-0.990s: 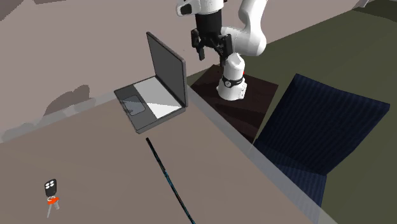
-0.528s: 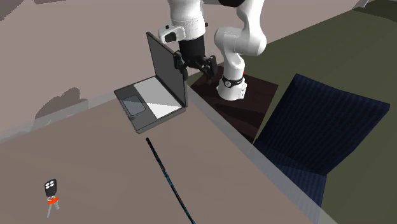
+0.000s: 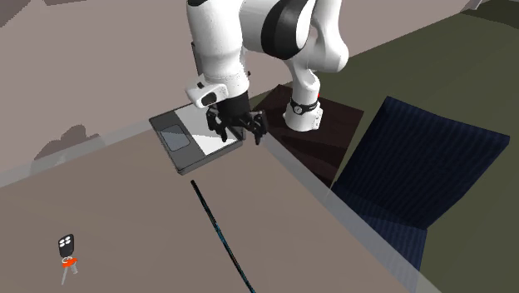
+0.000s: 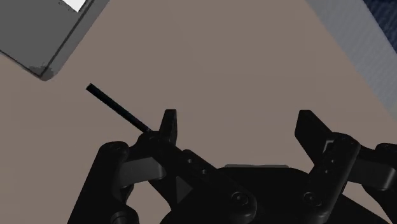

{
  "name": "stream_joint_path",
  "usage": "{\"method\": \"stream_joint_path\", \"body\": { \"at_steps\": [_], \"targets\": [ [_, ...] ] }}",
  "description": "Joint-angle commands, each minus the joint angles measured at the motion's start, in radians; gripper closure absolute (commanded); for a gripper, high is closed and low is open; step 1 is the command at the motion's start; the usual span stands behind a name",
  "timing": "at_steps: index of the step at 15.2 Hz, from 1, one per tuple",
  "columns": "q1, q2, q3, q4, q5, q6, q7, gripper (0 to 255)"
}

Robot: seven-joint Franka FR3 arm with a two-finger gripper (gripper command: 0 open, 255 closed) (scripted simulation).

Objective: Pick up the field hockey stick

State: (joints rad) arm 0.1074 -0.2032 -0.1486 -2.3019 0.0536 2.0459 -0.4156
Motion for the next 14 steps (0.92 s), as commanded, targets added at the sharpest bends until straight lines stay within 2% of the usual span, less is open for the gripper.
{"method": "stream_joint_path", "body": {
  "at_steps": [1, 7, 14],
  "targets": [
    [0.010, 0.086, -0.009, 0.052, 0.006, 0.037, -0.086, 0],
    [0.030, 0.314, 0.006, 0.208, 0.033, 0.119, -0.292, 0],
    [0.038, 0.564, 0.058, 0.423, 0.038, 0.170, -0.492, 0]
  ]
}}
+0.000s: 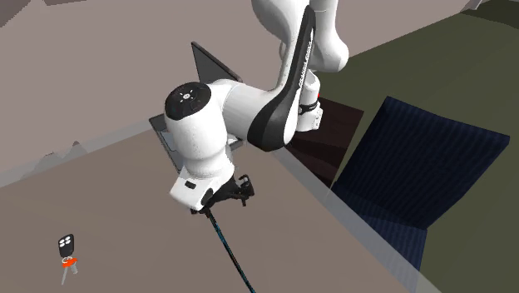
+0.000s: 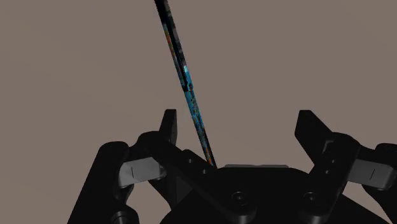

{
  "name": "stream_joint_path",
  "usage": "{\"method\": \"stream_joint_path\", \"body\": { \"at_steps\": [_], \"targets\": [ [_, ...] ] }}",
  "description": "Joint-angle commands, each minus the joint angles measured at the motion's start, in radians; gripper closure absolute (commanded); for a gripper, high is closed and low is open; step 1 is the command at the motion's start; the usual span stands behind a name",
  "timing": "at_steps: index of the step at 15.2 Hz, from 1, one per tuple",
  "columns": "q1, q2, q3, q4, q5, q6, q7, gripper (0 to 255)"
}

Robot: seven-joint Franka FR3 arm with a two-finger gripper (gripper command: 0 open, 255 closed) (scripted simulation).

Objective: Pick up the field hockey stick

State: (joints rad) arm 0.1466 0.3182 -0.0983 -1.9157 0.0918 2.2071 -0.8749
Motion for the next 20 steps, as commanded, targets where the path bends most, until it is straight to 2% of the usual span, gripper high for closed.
{"method": "stream_joint_path", "body": {
  "at_steps": [1, 7, 16, 17, 20],
  "targets": [
    [0.001, 0.077, 0.017, 0.070, -0.002, 0.013, -0.058, 0],
    [0.014, 0.257, 0.063, 0.257, -0.029, 0.024, -0.179, 0],
    [0.012, 0.318, 0.066, 0.247, -0.025, 0.095, -0.184, 0],
    [0.012, 0.318, 0.066, 0.246, -0.025, 0.095, -0.184, 255],
    [0.012, 0.318, 0.066, 0.246, -0.025, 0.096, -0.185, 255]
  ]
}}
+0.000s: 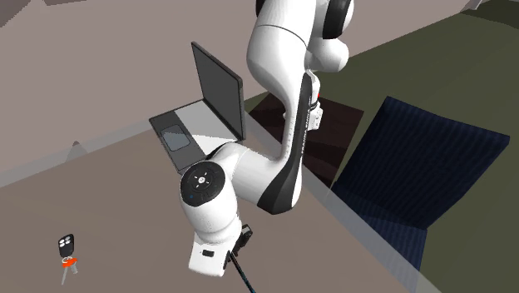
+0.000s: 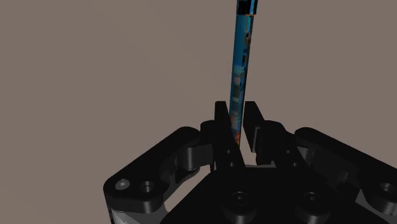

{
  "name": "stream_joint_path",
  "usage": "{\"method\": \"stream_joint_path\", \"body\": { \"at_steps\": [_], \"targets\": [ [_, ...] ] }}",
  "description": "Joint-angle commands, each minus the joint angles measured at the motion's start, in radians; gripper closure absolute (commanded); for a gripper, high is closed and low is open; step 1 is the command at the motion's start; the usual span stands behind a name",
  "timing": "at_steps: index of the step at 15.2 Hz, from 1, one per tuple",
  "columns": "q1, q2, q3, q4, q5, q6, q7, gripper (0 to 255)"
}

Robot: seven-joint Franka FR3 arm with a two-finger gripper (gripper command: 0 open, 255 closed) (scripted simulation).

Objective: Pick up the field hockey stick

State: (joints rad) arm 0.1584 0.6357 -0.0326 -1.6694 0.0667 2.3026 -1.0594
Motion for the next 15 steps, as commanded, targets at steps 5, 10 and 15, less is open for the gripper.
{"method": "stream_joint_path", "body": {
  "at_steps": [5, 10, 15],
  "targets": [
    [0.000, 0.001, 0.000, 0.000, 0.000, 0.000, 0.000, 255],
    [0.001, -0.033, -0.001, 0.004, -0.002, -0.037, 0.003, 255],
    [0.002, -0.071, -0.003, 0.014, -0.005, -0.085, 0.006, 255]
  ]
}}
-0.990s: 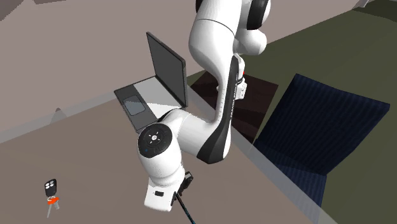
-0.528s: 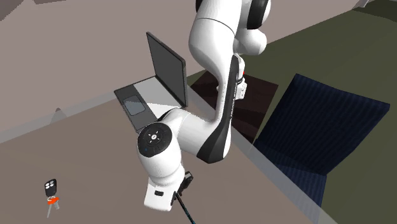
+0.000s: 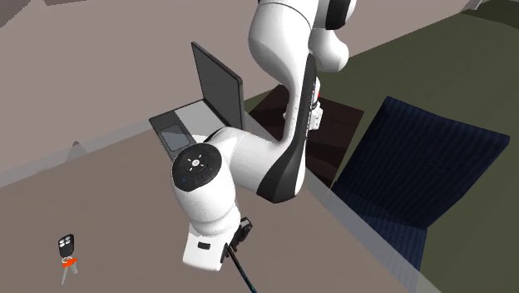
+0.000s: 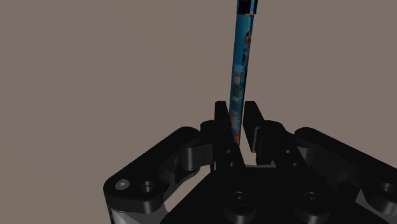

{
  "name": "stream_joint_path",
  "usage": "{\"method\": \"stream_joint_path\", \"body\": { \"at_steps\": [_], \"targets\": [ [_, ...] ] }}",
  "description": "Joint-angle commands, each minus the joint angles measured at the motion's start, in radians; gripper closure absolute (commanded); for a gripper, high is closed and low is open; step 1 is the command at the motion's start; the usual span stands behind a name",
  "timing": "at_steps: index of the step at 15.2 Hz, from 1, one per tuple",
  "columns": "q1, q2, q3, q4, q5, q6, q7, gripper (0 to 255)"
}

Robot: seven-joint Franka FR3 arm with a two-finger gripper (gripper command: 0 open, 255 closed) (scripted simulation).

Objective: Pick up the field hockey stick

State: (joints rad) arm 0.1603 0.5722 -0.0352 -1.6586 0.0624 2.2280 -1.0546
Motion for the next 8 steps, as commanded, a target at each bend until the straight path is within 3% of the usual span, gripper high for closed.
{"method": "stream_joint_path", "body": {
  "at_steps": [1, 8],
  "targets": [
    [0.001, -0.015, -0.001, 0.005, -0.001, -0.021, 0.002, 255],
    [0.001, -0.050, -0.002, 0.023, -0.004, -0.073, 0.004, 255]
  ]
}}
